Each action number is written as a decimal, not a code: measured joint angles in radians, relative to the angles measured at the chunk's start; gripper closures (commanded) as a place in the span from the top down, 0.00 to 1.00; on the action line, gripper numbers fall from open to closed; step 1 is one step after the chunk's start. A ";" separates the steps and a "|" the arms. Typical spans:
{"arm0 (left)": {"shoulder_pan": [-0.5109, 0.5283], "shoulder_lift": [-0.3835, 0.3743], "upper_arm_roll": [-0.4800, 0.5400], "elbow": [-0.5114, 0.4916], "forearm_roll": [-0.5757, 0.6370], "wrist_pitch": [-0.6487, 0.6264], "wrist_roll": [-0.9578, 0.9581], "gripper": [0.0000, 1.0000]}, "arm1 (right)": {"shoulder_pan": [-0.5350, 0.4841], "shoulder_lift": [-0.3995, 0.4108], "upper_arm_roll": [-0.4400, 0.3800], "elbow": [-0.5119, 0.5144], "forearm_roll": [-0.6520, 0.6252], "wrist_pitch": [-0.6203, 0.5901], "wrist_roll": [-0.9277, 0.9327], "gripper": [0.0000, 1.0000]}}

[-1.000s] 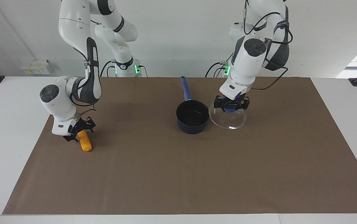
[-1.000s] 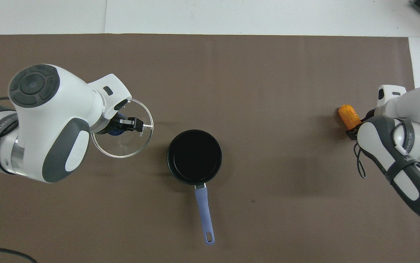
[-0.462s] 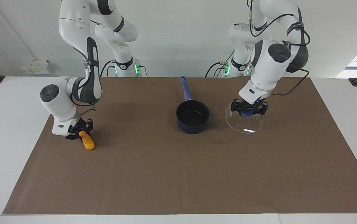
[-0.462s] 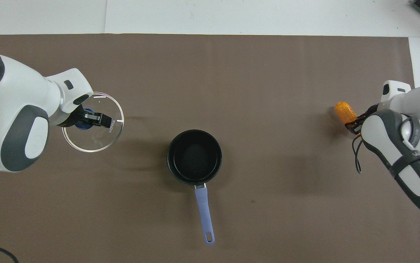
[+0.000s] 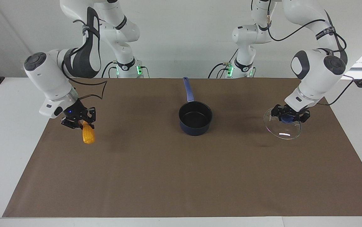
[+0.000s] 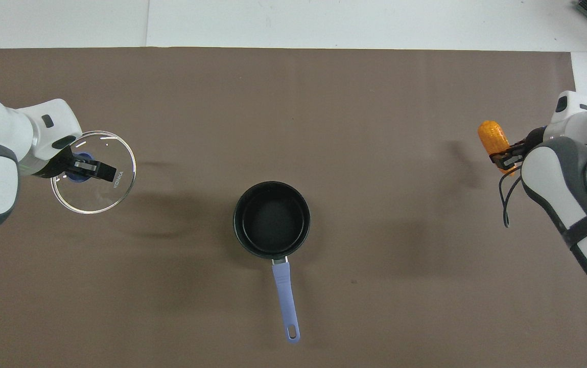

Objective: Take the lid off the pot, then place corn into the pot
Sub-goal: 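Carry the corn over the pot with the right gripper while the left lowers the lid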

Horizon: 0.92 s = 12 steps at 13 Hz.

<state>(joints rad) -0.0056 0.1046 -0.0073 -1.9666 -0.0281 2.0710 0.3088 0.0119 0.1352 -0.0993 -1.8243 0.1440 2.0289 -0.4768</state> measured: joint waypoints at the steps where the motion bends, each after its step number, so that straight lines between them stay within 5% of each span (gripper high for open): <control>1: 0.000 0.004 -0.002 -0.033 0.000 0.045 0.000 0.00 | 0.020 -0.018 0.000 0.016 -0.011 -0.035 0.060 0.00; 8: 0.000 0.114 -0.004 -0.109 0.000 0.272 0.001 0.00 | 0.334 -0.092 0.010 0.045 -0.097 -0.151 0.668 0.00; 9: 0.000 0.131 -0.004 -0.110 0.000 0.284 0.001 0.19 | 0.389 -0.091 0.012 0.044 -0.098 -0.151 0.764 0.00; 10: 0.003 0.144 -0.003 -0.110 0.000 0.291 0.001 0.99 | 0.442 -0.088 0.013 0.043 -0.098 -0.151 0.860 0.00; 12: 0.013 0.152 -0.005 -0.108 -0.006 0.293 0.001 1.00 | 0.538 -0.068 0.016 0.042 -0.098 -0.138 0.995 0.00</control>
<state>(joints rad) 0.0078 0.2567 -0.0119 -2.0743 -0.0337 2.3641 0.3093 0.5496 0.0672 -0.0830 -1.7825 0.0462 1.8907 0.5178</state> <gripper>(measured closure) 0.480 0.648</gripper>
